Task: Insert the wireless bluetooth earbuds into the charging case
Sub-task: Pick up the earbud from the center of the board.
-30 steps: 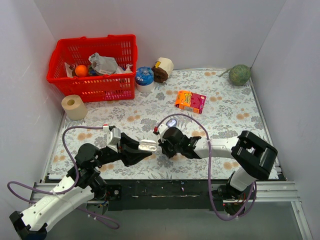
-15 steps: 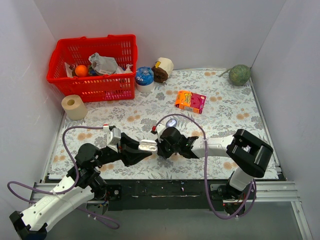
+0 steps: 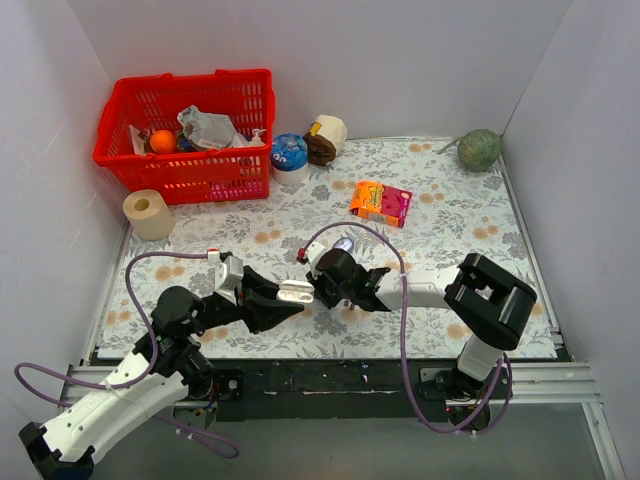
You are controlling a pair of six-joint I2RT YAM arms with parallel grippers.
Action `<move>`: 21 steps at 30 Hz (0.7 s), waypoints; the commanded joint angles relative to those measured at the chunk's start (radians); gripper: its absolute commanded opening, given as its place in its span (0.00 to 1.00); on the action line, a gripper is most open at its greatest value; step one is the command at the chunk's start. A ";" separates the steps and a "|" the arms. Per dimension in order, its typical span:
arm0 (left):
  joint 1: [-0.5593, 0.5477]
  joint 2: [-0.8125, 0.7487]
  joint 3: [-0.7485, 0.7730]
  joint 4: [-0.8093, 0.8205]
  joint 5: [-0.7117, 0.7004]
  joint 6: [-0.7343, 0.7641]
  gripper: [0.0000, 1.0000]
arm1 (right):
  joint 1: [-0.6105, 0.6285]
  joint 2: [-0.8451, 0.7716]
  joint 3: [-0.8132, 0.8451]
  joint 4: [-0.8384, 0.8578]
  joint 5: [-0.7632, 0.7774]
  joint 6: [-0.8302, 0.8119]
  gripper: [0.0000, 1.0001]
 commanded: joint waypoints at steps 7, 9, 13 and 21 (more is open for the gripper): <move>0.001 -0.002 0.002 0.008 -0.009 -0.001 0.00 | -0.051 0.014 -0.033 -0.122 0.008 -0.047 0.11; 0.001 -0.003 0.005 0.008 -0.007 -0.006 0.00 | -0.060 0.011 -0.018 -0.143 0.005 -0.007 0.14; 0.001 -0.014 0.002 0.001 -0.013 -0.006 0.00 | -0.120 -0.089 -0.103 -0.053 -0.110 0.288 0.36; 0.001 -0.015 -0.007 0.017 -0.024 -0.013 0.00 | -0.091 -0.109 -0.091 -0.025 -0.090 0.482 0.41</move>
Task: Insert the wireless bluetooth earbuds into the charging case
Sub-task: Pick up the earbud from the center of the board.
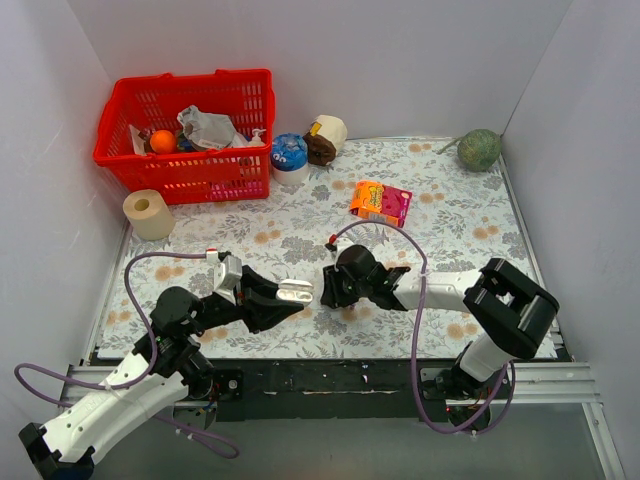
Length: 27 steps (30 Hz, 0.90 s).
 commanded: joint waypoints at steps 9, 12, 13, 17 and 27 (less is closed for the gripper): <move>0.001 -0.045 -0.014 0.003 -0.021 -0.010 0.00 | 0.012 0.063 0.045 0.018 0.023 0.206 0.46; 0.001 -0.046 -0.013 -0.003 -0.021 -0.010 0.00 | 0.007 0.084 0.065 0.021 0.010 0.226 0.49; 0.001 -0.045 -0.010 -0.003 -0.019 -0.009 0.00 | 0.007 0.089 0.073 0.020 0.009 0.231 0.50; 0.001 -0.043 -0.008 -0.007 -0.018 -0.007 0.00 | 0.007 0.118 0.099 0.012 0.010 0.235 0.50; 0.001 -0.048 -0.011 -0.010 -0.021 -0.006 0.00 | 0.002 0.138 0.094 0.003 0.024 0.231 0.48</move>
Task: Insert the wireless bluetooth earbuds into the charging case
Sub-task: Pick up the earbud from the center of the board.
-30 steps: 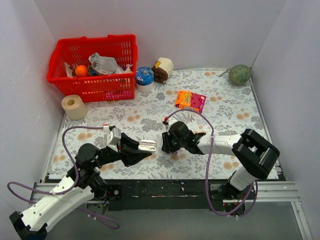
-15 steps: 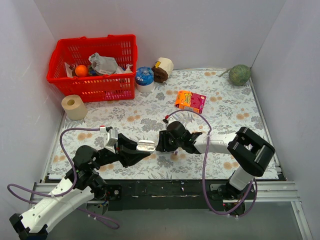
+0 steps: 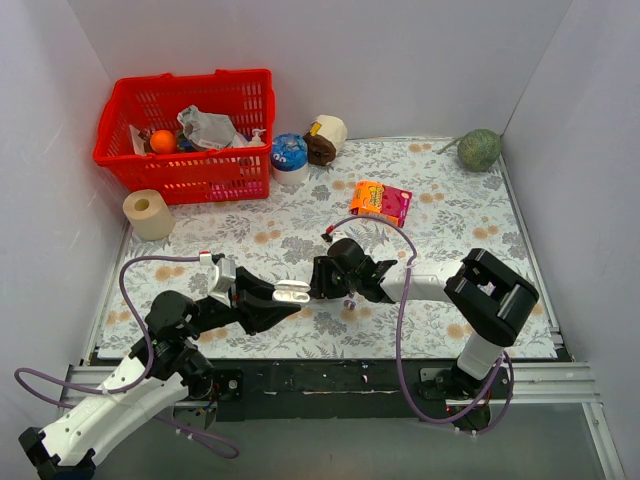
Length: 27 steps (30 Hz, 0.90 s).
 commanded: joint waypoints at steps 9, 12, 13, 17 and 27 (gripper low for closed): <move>0.001 -0.014 -0.015 -0.007 -0.014 -0.001 0.00 | -0.010 0.000 -0.032 -0.044 0.071 0.009 0.47; 0.001 -0.014 -0.017 -0.007 -0.014 -0.001 0.00 | -0.010 0.000 -0.034 -0.055 0.076 0.009 0.46; 0.001 -0.012 -0.015 -0.007 -0.012 -0.003 0.00 | -0.010 0.000 -0.035 -0.053 0.081 0.008 0.46; 0.001 -0.017 -0.018 -0.007 -0.014 -0.005 0.00 | -0.010 0.006 -0.026 -0.070 0.087 -0.003 0.45; 0.003 -0.018 -0.020 -0.007 -0.011 -0.009 0.00 | -0.008 0.088 0.052 -0.150 0.064 -0.071 0.42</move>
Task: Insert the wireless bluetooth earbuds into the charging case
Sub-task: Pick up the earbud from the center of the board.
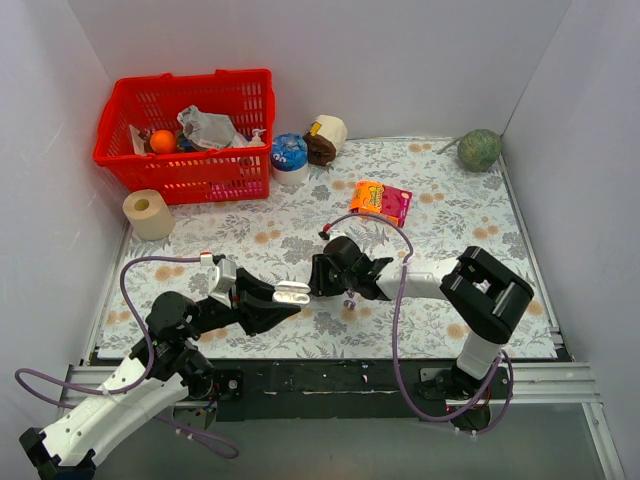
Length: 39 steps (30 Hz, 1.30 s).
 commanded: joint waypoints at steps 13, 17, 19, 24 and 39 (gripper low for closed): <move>0.001 -0.011 -0.010 -0.002 -0.008 -0.008 0.00 | 0.000 0.104 0.063 -0.161 0.016 -0.110 0.30; 0.001 -0.003 -0.007 0.000 -0.005 -0.010 0.00 | 0.002 0.076 0.064 -0.176 0.047 -0.119 0.43; 0.001 0.000 -0.004 0.000 -0.003 -0.011 0.00 | 0.000 0.050 0.055 -0.179 0.068 -0.113 0.48; 0.001 -0.002 -0.001 0.000 -0.005 -0.011 0.00 | -0.001 -0.068 0.023 -0.195 0.141 -0.113 0.51; 0.001 0.018 -0.012 0.040 0.001 -0.028 0.00 | 0.077 -0.110 -0.102 -0.041 -0.068 -0.251 0.01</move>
